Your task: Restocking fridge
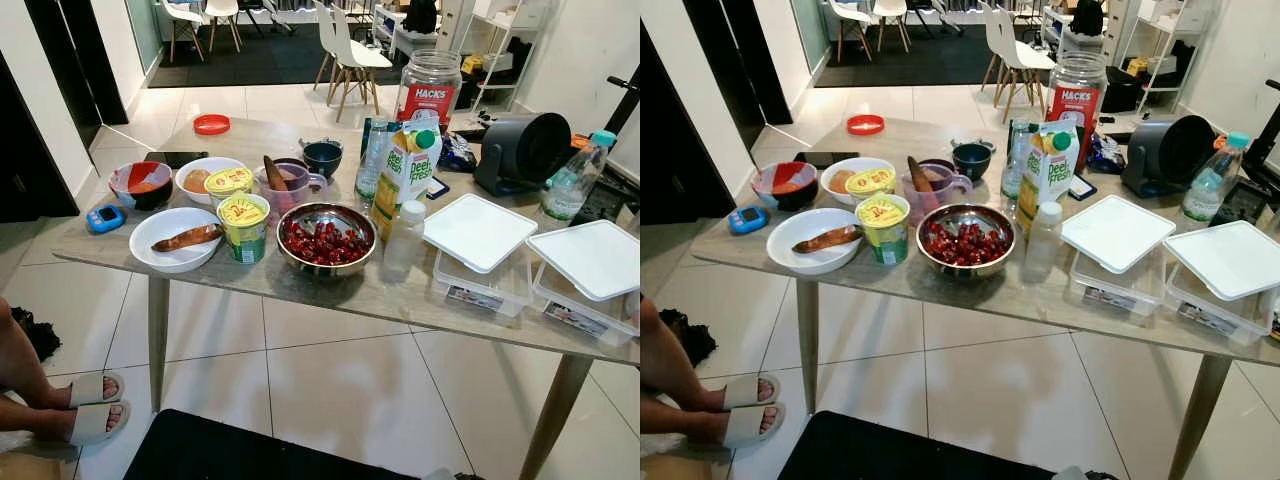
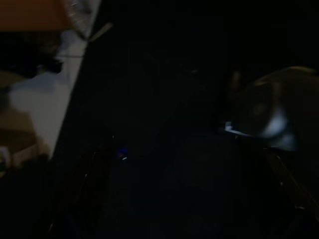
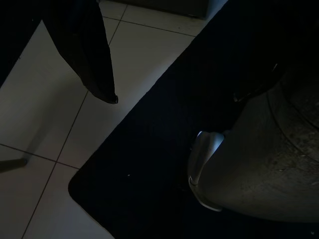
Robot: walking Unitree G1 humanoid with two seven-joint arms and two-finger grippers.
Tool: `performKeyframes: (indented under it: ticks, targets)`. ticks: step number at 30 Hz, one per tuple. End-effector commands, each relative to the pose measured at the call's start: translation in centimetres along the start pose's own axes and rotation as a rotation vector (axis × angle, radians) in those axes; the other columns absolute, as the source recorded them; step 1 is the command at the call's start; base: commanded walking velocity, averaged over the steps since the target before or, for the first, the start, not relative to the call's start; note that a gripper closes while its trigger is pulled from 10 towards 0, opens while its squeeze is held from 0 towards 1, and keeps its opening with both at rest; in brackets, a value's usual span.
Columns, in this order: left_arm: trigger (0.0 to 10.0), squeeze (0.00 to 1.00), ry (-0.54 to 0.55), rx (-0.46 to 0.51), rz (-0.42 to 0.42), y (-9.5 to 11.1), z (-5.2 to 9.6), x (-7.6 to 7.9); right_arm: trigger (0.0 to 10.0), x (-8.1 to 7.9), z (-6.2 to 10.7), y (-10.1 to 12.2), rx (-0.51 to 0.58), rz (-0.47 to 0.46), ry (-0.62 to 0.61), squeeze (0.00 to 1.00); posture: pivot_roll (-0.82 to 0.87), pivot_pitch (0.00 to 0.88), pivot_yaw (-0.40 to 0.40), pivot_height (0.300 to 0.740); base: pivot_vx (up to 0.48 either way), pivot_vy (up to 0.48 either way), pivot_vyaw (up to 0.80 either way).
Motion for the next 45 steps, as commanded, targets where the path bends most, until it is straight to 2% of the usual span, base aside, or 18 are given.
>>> performKeyframes:
  ticks: [1,5,24,45]
  targets:
    - [10.0,0.0,-0.016,0.006,-0.007,0.1,-0.1,0.7,10.0,-0.7,-0.2,0.1,0.001,-0.011,0.018,0.0,-0.04,0.003,-0.007,0.74,0.0,0.0,0.0]
    - [10.0,0.0,-0.037,0.013,-0.015,0.5,-0.2,1.3,10.0,-0.6,-0.1,0.1,0.0,-0.011,0.017,0.0,-0.04,0.004,-0.008,0.74,0.0,0.0,0.0]
    - [10.0,0.0,-0.056,0.024,-0.061,1.5,-0.3,1.0,10.0,-0.7,-0.2,0.0,-0.004,-0.009,0.021,0.0,-0.04,0.0,-0.008,0.74,0.0,0.0,0.0]
    - [10.0,0.0,-0.073,0.015,-0.086,1.1,-0.2,1.6,10.0,-0.7,-0.1,-0.3,-0.009,-0.018,0.023,0.0,-0.04,0.001,-0.012,0.74,0.0,0.29,0.0]
Point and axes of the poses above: a point about 5 cm out from each wrist's last joint towards the gripper, its own z axis pointing back from the gripper into the wrist, its own y axis along the axis of the wrist's last joint, x = y × z, the point moved 4 cm from there along -z, pointing out of the wrist towards the gripper, and after that the axes turned 7 degrees about -z, right-handed, at the moved point
